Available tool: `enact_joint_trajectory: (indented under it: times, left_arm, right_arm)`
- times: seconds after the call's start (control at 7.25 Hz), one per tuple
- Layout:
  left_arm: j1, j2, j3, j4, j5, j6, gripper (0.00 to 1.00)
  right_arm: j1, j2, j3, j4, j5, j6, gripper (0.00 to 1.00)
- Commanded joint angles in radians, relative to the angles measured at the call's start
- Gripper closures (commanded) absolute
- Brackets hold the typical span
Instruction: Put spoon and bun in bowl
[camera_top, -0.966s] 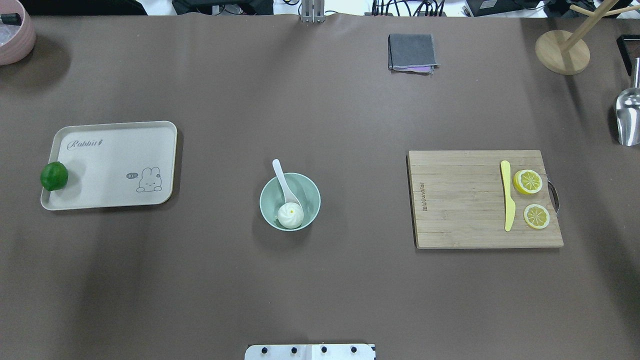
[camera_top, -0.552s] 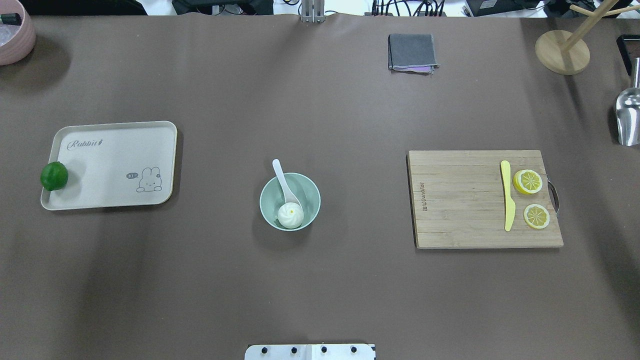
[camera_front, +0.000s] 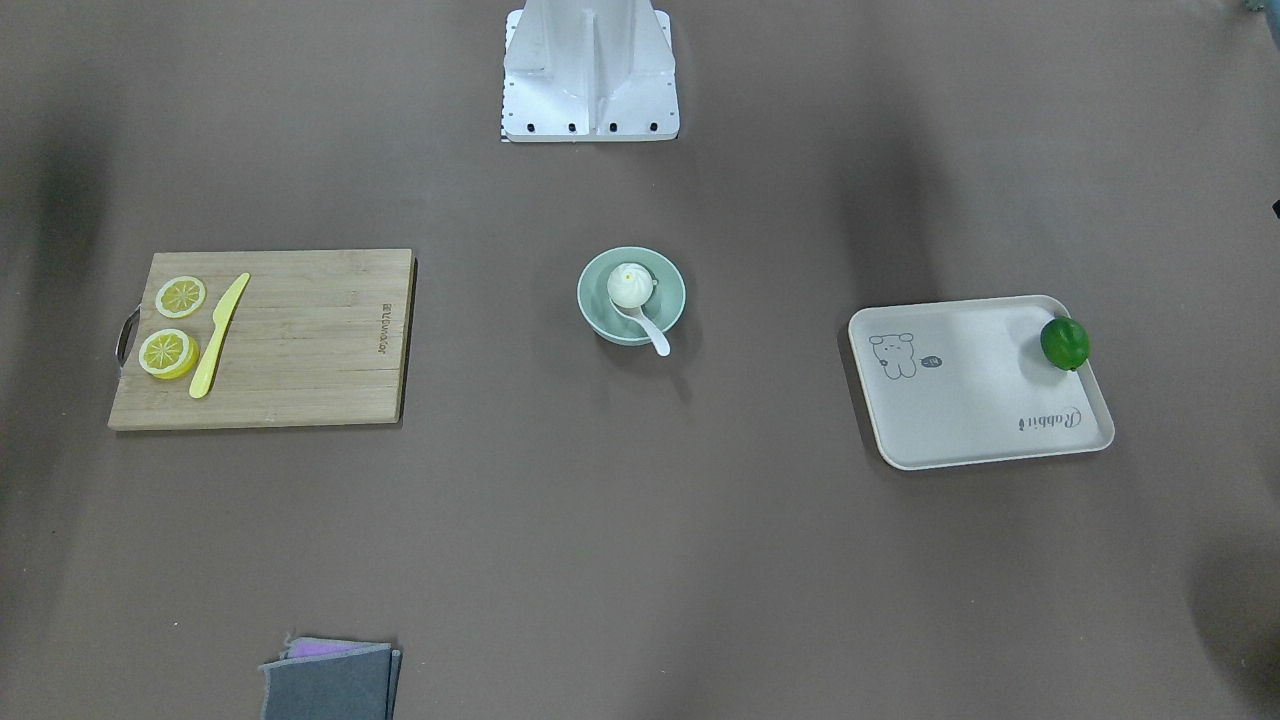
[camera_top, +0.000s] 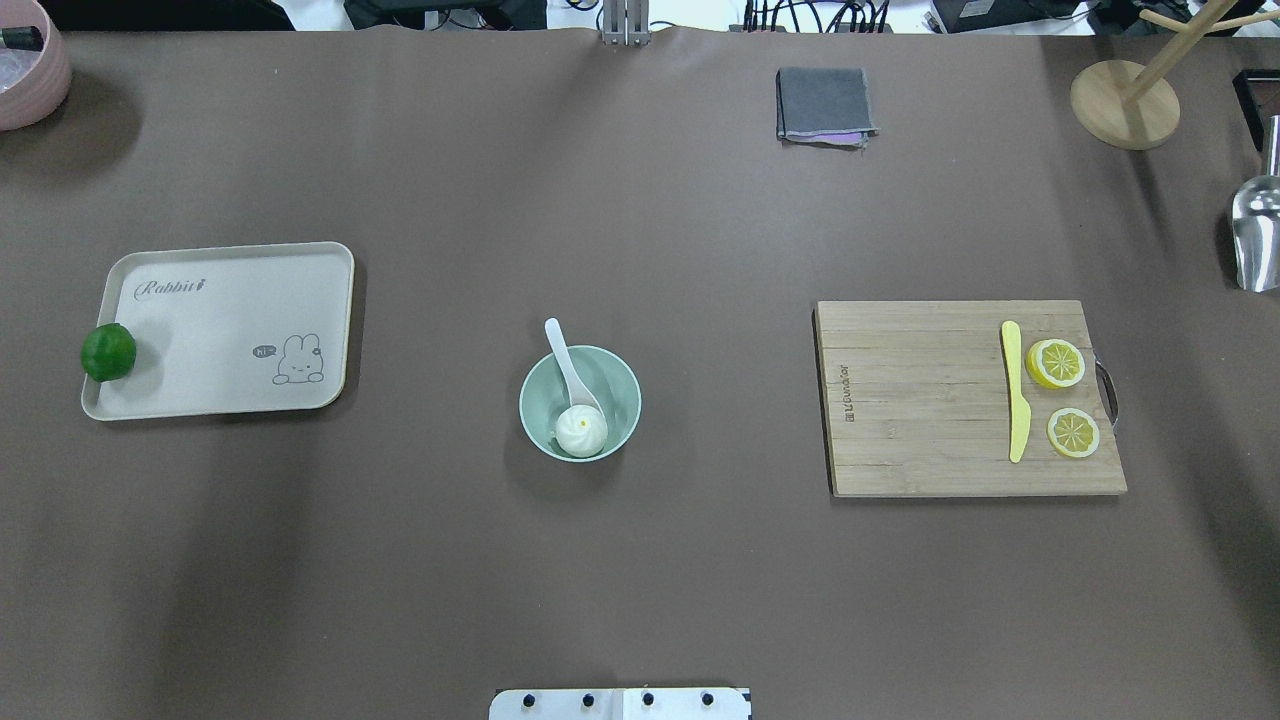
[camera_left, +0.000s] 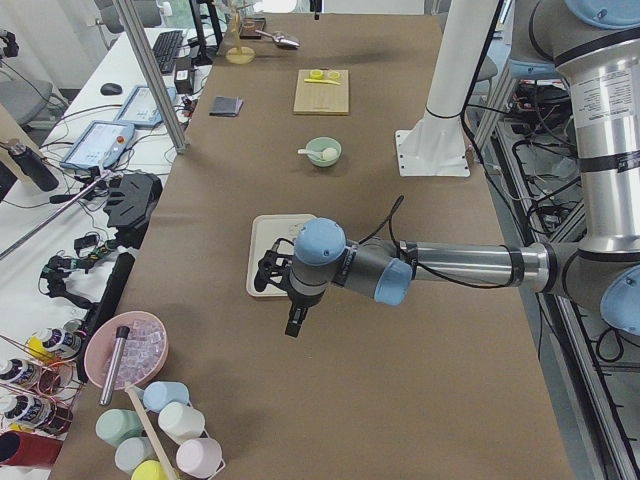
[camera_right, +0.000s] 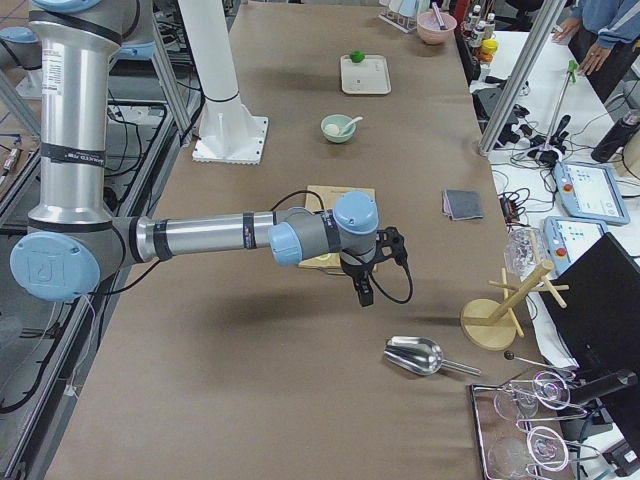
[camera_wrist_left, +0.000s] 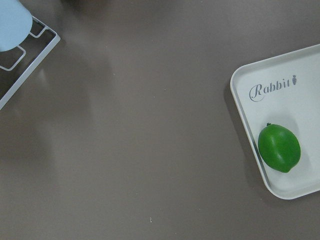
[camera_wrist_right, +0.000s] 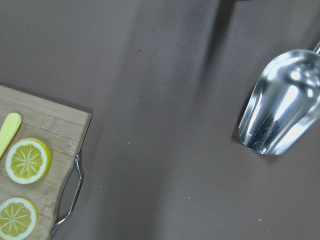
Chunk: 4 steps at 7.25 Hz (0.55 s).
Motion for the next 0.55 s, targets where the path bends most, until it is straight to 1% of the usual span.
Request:
enact_joint_trajectory:
  times: [0.0,0.14,0.28,0.41]
  left_arm:
    - [0.002,0.003,0.002,0.0,-0.001,0.0,0.02]
    - [0.0,0.004,-0.026,-0.008,-0.001,0.0,0.02]
    - [0.0,0.003,-0.001,-0.008,-0.001,0.002,0.02]
    - [0.003,-0.004,0.011,-0.006,0.001,0.0,0.02]
  right_arm:
    - [-0.001,0.008,0.004,0.002,-0.004,-0.002,0.0]
    - [-0.001,0.006,-0.002,0.002,-0.006,0.009,0.0]
    - [-0.001,-0.009,-0.005,0.002,-0.007,0.004,0.0]
    - [-0.001,0.006,-0.037,0.002,-0.011,0.007,0.0]
